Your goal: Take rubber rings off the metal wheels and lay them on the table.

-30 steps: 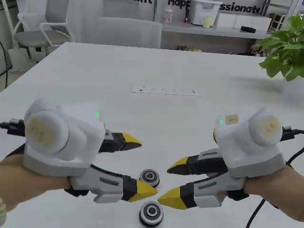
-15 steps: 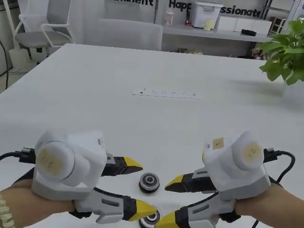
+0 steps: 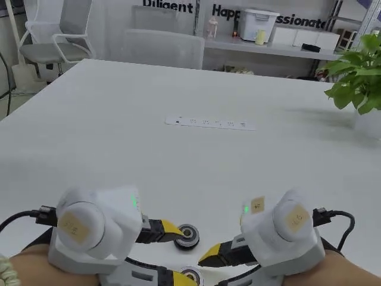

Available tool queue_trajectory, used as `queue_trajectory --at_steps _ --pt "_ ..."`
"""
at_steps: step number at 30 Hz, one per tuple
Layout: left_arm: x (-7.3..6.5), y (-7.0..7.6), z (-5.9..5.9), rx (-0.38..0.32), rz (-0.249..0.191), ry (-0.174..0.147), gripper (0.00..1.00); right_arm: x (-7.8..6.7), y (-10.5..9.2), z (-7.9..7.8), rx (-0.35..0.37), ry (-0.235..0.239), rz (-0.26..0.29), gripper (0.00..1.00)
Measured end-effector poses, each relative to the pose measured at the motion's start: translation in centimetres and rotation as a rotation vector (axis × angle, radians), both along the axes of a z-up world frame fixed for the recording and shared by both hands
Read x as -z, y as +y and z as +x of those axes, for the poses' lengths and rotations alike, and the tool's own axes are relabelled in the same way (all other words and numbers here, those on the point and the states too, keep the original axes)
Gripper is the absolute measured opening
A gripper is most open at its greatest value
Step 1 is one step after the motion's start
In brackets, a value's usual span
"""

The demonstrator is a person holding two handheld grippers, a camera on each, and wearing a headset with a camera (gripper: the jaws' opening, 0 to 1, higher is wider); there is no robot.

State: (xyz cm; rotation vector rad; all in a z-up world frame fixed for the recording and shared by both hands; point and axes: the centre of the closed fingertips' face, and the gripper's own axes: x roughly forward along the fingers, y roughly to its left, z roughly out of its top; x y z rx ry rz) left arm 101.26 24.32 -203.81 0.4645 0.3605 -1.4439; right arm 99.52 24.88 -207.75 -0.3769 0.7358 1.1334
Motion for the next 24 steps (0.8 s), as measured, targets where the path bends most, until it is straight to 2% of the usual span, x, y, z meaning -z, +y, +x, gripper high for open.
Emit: queue_trajectory --at_steps 5,9,16,24 --pt "0.7 -0.2 -0.7 0.013 0.013 0.026 0.36 0.3 0.2 -0.2 0.003 0.013 0.001 0.29" --pt "1.2 -0.4 -1.2 0.042 0.032 0.015 0.29 0.5 0.1 -0.1 -0.009 -0.003 -0.015 0.29" --pt "1.4 -0.5 -1.1 0.039 0.038 0.013 0.24 0.6 -0.2 0.0 -0.006 -0.003 -0.021 0.24" --pt "2.0 -0.4 -1.1 0.041 0.055 0.021 0.16 0.4 -0.3 0.0 -0.01 -0.005 -0.019 0.24"
